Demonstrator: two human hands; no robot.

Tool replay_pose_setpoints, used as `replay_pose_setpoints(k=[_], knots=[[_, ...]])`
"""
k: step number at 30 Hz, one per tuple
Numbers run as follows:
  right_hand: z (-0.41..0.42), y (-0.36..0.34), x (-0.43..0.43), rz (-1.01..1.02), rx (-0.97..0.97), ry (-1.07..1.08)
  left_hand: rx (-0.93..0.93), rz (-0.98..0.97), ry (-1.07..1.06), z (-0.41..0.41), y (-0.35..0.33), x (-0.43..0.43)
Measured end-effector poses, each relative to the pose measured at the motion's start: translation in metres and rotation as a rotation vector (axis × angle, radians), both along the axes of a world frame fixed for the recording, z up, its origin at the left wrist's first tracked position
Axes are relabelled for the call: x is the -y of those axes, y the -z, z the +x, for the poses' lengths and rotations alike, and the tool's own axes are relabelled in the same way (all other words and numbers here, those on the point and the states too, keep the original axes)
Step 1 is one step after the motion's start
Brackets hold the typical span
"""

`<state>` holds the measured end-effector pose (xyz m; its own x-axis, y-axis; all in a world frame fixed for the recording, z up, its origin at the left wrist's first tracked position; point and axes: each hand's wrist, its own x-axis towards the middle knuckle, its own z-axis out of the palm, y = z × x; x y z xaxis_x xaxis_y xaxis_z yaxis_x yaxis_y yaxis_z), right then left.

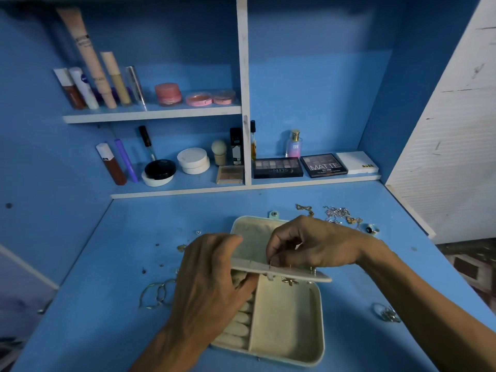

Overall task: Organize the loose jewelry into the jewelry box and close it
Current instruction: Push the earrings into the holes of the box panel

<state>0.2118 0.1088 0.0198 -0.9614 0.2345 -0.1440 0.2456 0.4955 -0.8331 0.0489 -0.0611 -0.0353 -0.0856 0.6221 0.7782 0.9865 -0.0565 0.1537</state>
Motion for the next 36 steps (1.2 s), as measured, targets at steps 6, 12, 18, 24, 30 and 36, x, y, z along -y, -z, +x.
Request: replay_pose_setpoints(k=[6, 12, 18, 24, 30, 36], knots=[[0.0, 0.001, 0.004, 0.078, -0.006, 0.007, -0.105, 0.041, 0.016, 0.0, -0.003, -0.001], [-0.001, 0.003, 0.005, 0.07, -0.025, 0.02, -0.133, 0.035, -0.038, 0.003, -0.003, 0.0], [-0.004, 0.004, 0.004, 0.025, -0.041, 0.022, -0.218, 0.036, -0.035, 0.002, -0.003, -0.002], [-0.006, 0.005, -0.002, -0.096, -0.047, -0.003, -0.186, -0.05, -0.001, -0.005, -0.012, -0.01], [-0.016, 0.008, -0.022, -0.44, 0.029, 0.005, -0.041, -0.325, 0.089, -0.016, -0.038, -0.029], [-0.019, 0.003, -0.03, -0.526, 0.081, -0.045, 0.049, -0.521, 0.19, -0.027, -0.045, -0.038]])
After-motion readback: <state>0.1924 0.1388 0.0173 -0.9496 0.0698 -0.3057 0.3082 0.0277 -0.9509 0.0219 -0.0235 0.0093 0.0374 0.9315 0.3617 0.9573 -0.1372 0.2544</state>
